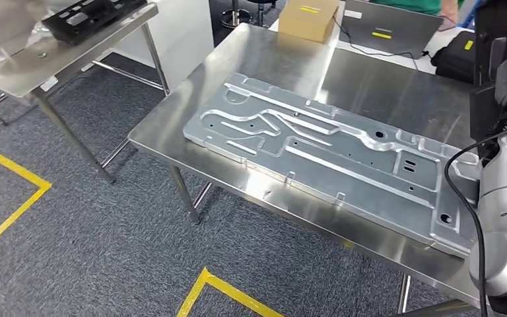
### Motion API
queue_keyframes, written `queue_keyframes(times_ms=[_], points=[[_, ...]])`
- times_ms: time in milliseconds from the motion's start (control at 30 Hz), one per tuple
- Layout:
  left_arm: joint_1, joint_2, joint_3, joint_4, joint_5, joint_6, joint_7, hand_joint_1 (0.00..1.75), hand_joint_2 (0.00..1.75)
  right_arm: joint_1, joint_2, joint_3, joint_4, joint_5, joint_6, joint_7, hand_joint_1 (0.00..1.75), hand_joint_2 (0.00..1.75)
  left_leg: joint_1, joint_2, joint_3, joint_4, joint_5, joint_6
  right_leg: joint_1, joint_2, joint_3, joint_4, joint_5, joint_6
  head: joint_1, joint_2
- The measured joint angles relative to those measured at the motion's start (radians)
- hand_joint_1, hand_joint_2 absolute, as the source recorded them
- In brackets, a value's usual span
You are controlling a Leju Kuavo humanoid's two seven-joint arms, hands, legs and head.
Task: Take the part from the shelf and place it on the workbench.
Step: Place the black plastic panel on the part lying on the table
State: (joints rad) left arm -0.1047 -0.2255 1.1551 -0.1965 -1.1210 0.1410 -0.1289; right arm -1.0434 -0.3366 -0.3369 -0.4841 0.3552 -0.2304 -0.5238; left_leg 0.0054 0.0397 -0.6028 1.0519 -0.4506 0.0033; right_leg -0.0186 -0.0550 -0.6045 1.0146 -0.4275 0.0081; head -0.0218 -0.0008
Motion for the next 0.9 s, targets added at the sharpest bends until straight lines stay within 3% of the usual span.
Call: queue_keyframes(times_ms=[100,167,233,300,333,367,433,500,600,667,733,800,833,867,900], points=[[0.001,0.0,0.0,0.0,-0.007,0.0,0.003,0.0,1.75,0.009,-0.01,-0.013,0.001,-0.004,0.001,-0.002,0.0,0.0,-0.005,-0.009,0.011,-0.042,0.009,0.016,0.003,-0.011,0.003,-0.009,0.007,0.02,0.002,0.0],[0.003,-0.001,0.0,0.0,-0.01,0.0,0.009,0.0,1.75,0.02,-0.015,-0.023,0.004,-0.01,0.004,-0.002,0.0,0.0,-0.002,-0.016,0.021,-0.058,0.019,0.028,-0.001,0.002,0.002,-0.002,-0.002,0.03,0.002,0.0],[0.0,-0.003,0.0,0.0,-0.009,0.001,0.012,0.0,0.87,0.034,-0.026,-0.036,0.007,-0.016,0.007,-0.002,0.0,0.0,0.0,-0.023,0.029,-0.072,0.03,0.037,-0.005,0.031,-0.033,0.074,-0.052,0.036,0.004,0.0],[-0.002,-0.005,0.0,0.0,-0.006,0.006,0.011,0.0,0.0,0.051,-0.037,-0.051,0.012,-0.028,0.01,-0.001,0.0,0.0,-0.002,-0.032,0.027,-0.072,0.033,0.042,-0.005,0.047,-0.093,0.2,-0.11,0.04,0.004,0.0],[-0.002,-0.005,0.0,0.0,-0.004,0.009,0.01,0.0,0.0,0.06,-0.042,-0.059,0.015,-0.035,0.012,-0.001,0.0,0.0,-0.003,-0.039,0.027,-0.071,0.033,0.042,-0.006,0.049,-0.114,0.241,-0.119,0.041,0.004,0.0],[-0.002,-0.006,0.0,0.0,-0.003,0.011,0.008,0.0,0.0,0.068,-0.045,-0.066,0.018,-0.041,0.014,0.0,0.0,0.0,-0.003,-0.045,0.027,-0.069,0.032,0.041,-0.007,0.05,-0.117,0.246,-0.109,0.043,0.004,0.0],[-0.002,-0.007,0.0,0.0,-0.002,0.013,0.004,0.0,0.0,0.077,-0.053,-0.078,0.024,-0.05,0.022,0.0,0.0,0.0,-0.002,-0.06,0.026,-0.06,0.027,0.036,-0.015,0.052,-0.073,0.151,-0.045,0.047,0.004,0.0],[-0.003,-0.009,0.0,0.0,-0.001,0.014,0.0,0.0,0.0,0.082,-0.062,-0.09,0.028,-0.058,0.03,-0.001,0.0,0.0,-0.004,-0.075,0.02,-0.045,0.018,0.026,-0.019,0.061,-0.02,0.041,-0.005,0.046,0.004,0.0],[-0.003,-0.009,0.0,0.0,0.006,0.014,-0.001,0.0,0.0,0.09,-0.068,-0.105,0.034,-0.065,0.044,0.001,0.0,0.0,-0.006,-0.088,0.011,-0.037,0.014,0.012,-0.014,0.06,-0.009,0.012,-0.006,0.027,0.002,0.0],[-0.003,-0.009,0.001,0.0,0.01,0.014,-0.003,0.0,0.0,0.09,-0.068,-0.109,0.037,-0.066,0.052,0.002,0.0,0.0,-0.006,-0.081,0.005,-0.024,0.002,0.002,-0.016,0.054,-0.008,0.011,-0.006,0.013,0.002,0.0],[-0.006,-0.009,0.003,0.0,0.011,0.014,-0.007,0.0,0.0,0.088,-0.068,-0.113,0.038,-0.066,0.055,0.003,0.0,0.0,-0.004,-0.063,-0.032,0.057,-0.044,-0.007,-0.016,0.048,-0.007,0.009,-0.006,0.001,-0.001,0.0],[-0.007,-0.009,0.004,0.0,0.011,0.011,-0.013,0.0,0.0,0.088,-0.068,-0.116,0.039,-0.066,0.057,0.005,0.0,0.0,-0.002,-0.051,-0.098,0.192,-0.102,-0.011,-0.012,0.044,-0.006,0.01,-0.008,-0.006,-0.003,0.0],[-0.007,-0.009,0.005,0.0,0.01,0.009,-0.016,0.0,0.0,0.088,-0.068,-0.117,0.039,-0.066,0.059,0.007,0.0,0.0,-0.002,-0.05,-0.124,0.241,-0.114,-0.011,-0.01,0.042,-0.006,0.01,-0.009,-0.007,-0.003,0.0],[-0.006,-0.009,0.005,0.0,0.01,0.006,-0.019,0.0,0.0,0.088,-0.068,-0.118,0.04,-0.066,0.061,0.01,0.0,0.0,-0.002,-0.049,-0.135,0.256,-0.108,-0.009,-0.008,0.041,-0.005,0.011,-0.01,-0.008,-0.003,0.0],[-0.006,-0.008,0.005,0.0,0.01,0.004,-0.021,0.0,0.0,0.088,-0.068,-0.119,0.04,-0.066,0.065,0.012,0.0,0.0,-0.002,-0.048,-0.126,0.233,-0.084,-0.005,-0.005,0.04,-0.003,0.011,-0.011,-0.008,-0.003,0.0]])
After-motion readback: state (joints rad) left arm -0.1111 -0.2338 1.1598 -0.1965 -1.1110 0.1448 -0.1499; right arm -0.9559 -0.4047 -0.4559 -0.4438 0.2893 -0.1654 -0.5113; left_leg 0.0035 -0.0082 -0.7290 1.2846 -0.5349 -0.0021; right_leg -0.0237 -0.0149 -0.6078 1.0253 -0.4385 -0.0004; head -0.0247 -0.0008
